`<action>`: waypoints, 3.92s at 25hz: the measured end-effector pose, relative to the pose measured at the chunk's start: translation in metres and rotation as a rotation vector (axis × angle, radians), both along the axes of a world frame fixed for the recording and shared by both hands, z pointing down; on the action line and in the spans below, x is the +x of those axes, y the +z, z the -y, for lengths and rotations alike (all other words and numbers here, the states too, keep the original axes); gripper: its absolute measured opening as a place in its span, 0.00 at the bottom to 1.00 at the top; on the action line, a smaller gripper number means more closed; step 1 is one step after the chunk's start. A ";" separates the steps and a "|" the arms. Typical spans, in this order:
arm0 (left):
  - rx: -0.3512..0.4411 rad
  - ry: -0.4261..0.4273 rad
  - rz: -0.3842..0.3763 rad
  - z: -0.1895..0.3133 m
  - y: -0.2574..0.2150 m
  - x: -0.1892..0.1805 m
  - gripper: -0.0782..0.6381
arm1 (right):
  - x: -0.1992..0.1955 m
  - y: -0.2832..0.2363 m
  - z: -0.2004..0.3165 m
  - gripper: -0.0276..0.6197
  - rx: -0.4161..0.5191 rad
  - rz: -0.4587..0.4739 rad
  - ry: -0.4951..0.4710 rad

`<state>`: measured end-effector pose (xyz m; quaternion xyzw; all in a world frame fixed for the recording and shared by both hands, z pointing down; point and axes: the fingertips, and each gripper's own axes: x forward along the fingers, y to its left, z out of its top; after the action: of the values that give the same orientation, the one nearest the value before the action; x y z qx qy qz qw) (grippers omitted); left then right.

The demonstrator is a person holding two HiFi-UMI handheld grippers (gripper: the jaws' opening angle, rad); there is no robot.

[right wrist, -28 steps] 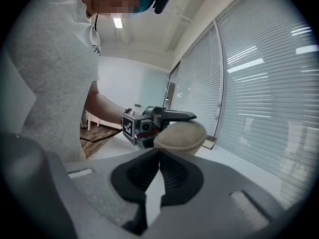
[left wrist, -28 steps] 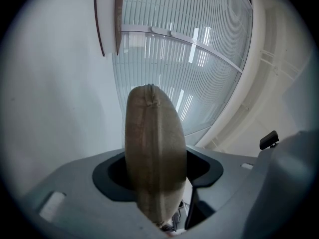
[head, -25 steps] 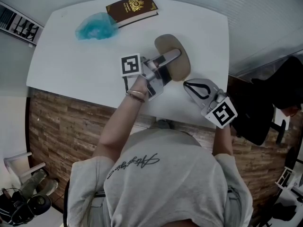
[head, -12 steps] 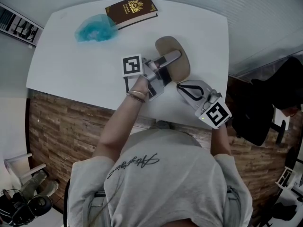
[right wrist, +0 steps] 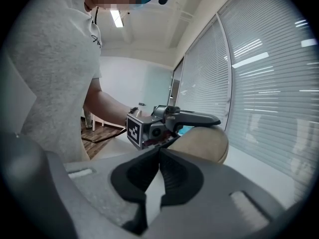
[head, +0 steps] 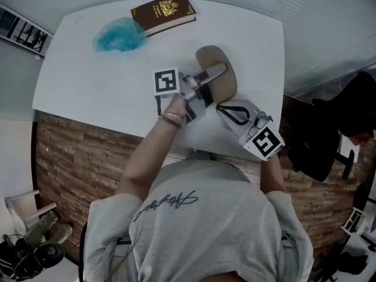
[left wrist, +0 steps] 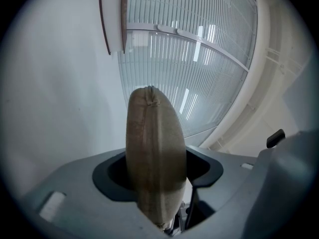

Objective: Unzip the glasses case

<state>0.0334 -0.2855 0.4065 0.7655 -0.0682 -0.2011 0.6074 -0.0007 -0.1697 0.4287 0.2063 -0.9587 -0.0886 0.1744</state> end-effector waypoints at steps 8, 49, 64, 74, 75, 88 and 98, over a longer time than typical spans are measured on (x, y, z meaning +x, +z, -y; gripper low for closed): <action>-0.004 -0.019 -0.022 0.006 -0.005 -0.007 0.51 | 0.000 -0.005 0.007 0.06 -0.005 0.031 0.055; 0.013 0.039 0.066 -0.007 0.018 0.003 0.51 | 0.018 -0.010 0.072 0.59 -0.200 0.205 0.519; 0.109 -0.004 0.247 0.000 0.018 -0.013 0.61 | 0.029 -0.019 0.085 0.38 -0.183 0.212 0.615; 0.221 -0.074 0.522 -0.001 0.027 -0.055 0.61 | 0.013 -0.007 0.084 0.29 -0.171 0.138 0.559; 0.236 -0.086 0.554 -0.002 0.028 -0.060 0.61 | 0.011 -0.007 0.084 0.29 -0.170 0.138 0.552; 0.440 -0.171 0.826 -0.029 0.018 -0.089 0.60 | -0.007 -0.011 0.066 0.30 -0.150 0.134 0.458; 0.553 -0.363 0.923 -0.048 0.008 -0.099 0.60 | -0.006 -0.023 0.050 0.29 -0.129 0.185 0.450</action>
<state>-0.0651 -0.2378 0.4144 0.8807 -0.4019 0.0426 0.2471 -0.0063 -0.2201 0.4052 0.4100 -0.9043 0.0331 0.1143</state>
